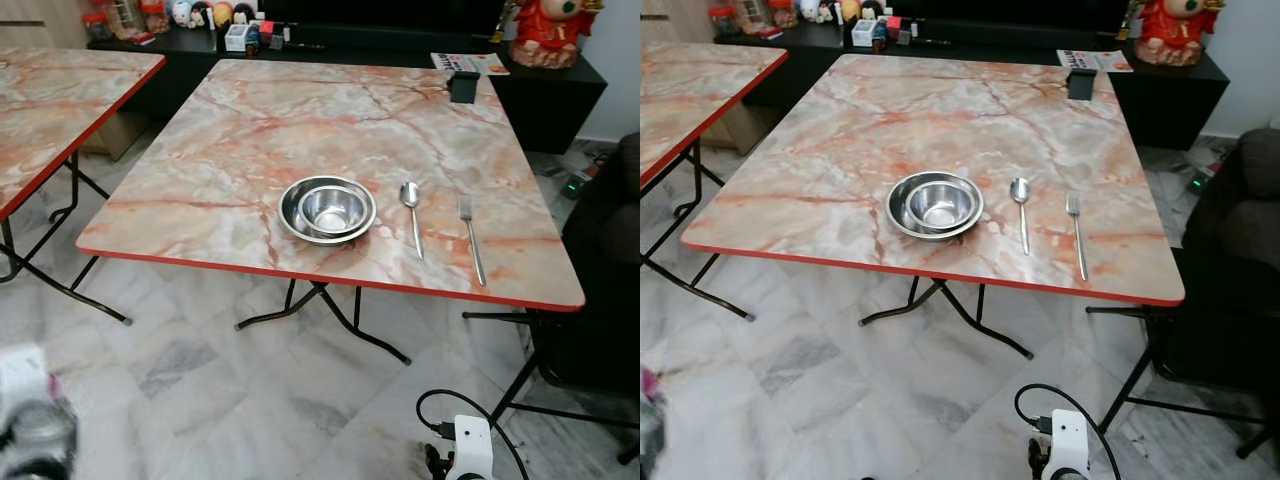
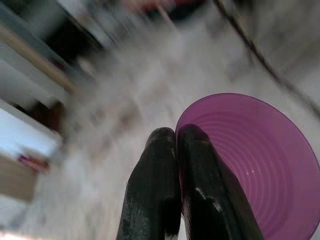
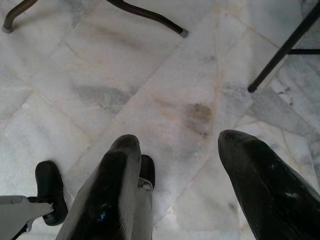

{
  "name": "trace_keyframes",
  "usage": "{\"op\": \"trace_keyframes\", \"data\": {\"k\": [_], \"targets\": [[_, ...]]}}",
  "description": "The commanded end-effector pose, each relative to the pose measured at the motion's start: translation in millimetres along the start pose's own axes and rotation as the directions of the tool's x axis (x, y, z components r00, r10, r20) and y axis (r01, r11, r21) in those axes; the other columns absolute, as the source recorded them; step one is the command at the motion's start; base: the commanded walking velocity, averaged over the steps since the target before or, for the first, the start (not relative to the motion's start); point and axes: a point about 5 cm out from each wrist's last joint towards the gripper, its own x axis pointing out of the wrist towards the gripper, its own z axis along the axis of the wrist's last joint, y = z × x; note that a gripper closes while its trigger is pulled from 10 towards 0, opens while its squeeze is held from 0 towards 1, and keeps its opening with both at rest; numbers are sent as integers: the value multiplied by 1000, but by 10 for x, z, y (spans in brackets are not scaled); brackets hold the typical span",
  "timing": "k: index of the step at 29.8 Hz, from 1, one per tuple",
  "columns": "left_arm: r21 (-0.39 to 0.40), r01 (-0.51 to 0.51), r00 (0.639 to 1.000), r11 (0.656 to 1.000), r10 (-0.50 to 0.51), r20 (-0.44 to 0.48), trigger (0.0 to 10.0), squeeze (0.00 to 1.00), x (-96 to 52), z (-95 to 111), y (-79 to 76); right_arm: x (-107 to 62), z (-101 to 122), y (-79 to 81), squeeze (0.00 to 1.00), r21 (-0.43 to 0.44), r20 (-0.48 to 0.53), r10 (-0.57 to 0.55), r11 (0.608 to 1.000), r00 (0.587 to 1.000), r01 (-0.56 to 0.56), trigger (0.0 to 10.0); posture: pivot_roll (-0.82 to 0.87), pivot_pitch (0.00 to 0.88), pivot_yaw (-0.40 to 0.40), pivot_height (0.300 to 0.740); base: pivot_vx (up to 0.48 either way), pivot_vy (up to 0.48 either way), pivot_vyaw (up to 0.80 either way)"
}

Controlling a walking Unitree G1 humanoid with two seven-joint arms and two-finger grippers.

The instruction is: Setting the table

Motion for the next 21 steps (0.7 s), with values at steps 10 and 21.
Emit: {"op": "trace_keyframes", "data": {"k": [10, 21], "targets": [[-428, 372, 845, 824, -110, 523, 10000, 0, -28, 1654, -252, 3, 8, -11, 0, -13, -7, -1, 1000, 1000, 0, 10000, 22, 118, -28, 740, 0, 0, 0], [-527, 775, 629, 348, -500, 595, 10000, 0, -547, 2178, -922, 1, -2, -7, 0, 2, -8, -6, 1000, 1000, 6, 10000, 9, 114, -20, 740, 0, 0, 0]]}}
